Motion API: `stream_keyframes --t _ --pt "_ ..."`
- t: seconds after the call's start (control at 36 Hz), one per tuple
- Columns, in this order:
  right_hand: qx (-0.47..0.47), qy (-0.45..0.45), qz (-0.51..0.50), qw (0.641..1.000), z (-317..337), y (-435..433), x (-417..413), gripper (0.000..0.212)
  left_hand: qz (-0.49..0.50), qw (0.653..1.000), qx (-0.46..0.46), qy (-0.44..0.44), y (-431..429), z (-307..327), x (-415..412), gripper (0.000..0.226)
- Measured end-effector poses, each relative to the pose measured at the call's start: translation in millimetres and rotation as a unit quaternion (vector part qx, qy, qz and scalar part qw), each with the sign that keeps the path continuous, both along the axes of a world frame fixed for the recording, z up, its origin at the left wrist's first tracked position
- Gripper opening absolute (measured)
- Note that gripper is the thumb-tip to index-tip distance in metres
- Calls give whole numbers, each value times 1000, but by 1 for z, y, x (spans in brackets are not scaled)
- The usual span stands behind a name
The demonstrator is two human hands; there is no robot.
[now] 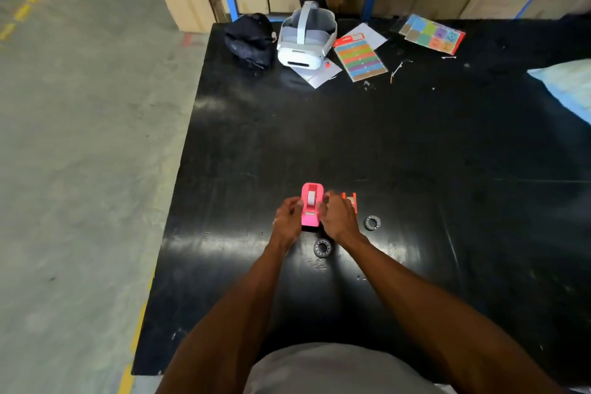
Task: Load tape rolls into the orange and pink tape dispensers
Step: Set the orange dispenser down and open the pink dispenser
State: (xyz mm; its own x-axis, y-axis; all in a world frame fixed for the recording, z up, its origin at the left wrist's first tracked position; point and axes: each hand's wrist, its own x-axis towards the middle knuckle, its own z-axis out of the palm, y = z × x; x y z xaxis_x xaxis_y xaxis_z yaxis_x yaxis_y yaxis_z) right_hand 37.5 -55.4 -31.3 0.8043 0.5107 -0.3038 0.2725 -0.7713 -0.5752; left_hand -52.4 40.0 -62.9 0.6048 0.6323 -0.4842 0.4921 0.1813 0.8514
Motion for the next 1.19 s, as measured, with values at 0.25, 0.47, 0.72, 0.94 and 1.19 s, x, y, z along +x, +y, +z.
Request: stream_keyframes --t 0.25,0.47,0.72,0.94,1.19 --pt "210 124 -16 970 11 -17 -1 27 90 996 -1 -29 -5 20 -2 47" --pt "250 202 37 946 18 -29 -14 69 62 995 -15 -82 -16 35 -26 30" --pt "92 -14 201 975 38 -30 -11 49 23 996 -30 -75 -22 26 -35 31" --pt "4 -46 238 970 52 -20 -7 42 8 993 -83 -83 -21 32 -39 37" --pt "-34 -40 248 967 44 -12 0 39 -38 993 -92 -60 -14 33 -33 49"
